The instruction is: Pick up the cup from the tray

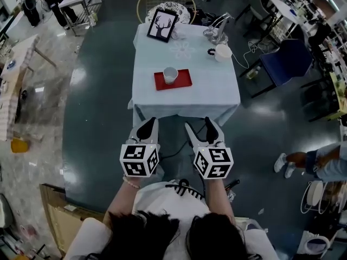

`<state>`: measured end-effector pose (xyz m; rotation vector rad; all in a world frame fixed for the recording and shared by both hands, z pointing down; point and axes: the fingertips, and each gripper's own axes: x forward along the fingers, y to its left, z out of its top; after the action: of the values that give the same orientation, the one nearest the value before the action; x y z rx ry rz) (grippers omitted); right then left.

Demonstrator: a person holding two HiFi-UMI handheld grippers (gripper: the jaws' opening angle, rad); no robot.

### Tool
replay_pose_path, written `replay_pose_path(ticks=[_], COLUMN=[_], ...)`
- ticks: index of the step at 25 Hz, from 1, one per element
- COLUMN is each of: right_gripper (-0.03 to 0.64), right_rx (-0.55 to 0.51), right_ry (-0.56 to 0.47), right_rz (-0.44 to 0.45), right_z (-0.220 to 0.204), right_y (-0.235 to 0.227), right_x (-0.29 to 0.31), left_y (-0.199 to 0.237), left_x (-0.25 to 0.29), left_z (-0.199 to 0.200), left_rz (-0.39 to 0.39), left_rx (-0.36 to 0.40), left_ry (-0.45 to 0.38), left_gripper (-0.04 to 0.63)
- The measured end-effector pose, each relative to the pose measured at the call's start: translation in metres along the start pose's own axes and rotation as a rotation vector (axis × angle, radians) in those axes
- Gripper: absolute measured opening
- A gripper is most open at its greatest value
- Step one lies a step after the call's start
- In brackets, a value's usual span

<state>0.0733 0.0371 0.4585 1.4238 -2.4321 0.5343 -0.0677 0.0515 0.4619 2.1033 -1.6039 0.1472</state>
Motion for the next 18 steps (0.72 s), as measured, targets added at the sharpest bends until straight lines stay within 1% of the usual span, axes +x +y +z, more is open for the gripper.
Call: replay_pose_path(ticks=[4,8,12,14,18], right_gripper=[0.332,0.339,0.348,0.355,0.359], right_rx=[0.016,0.030,0.012,0.004,0.025], right_ry=[0.013,0.009,0.003,-0.005,-0.028], right_rz=[-0.022,-0.024,-0.029,-0.032,-0.019], right_z=[0.002,0.009,0.014,0.019,0.028], right_y=[0.001,0.008,0.017,0.020,0.030], right_x=[0.023,0.041,0.059,0.067,0.077], left_y=[0.023,0.038,0.054,0.061,0.069], left_x=[0.018,0.028,0.036,0.039,0.037], left_z=[0.011,0.022,0.030,0.038,0.047], left_rz=[-0.012,-0.032,-0.040,-0.038,-0.033], left_rx=[0.002,0.013,0.024,0.039,0.097], left_ry=[0.010,0.014,0.018,0.021,0.047], left_gripper=[0.000,0.000,0.000,0.000,0.000])
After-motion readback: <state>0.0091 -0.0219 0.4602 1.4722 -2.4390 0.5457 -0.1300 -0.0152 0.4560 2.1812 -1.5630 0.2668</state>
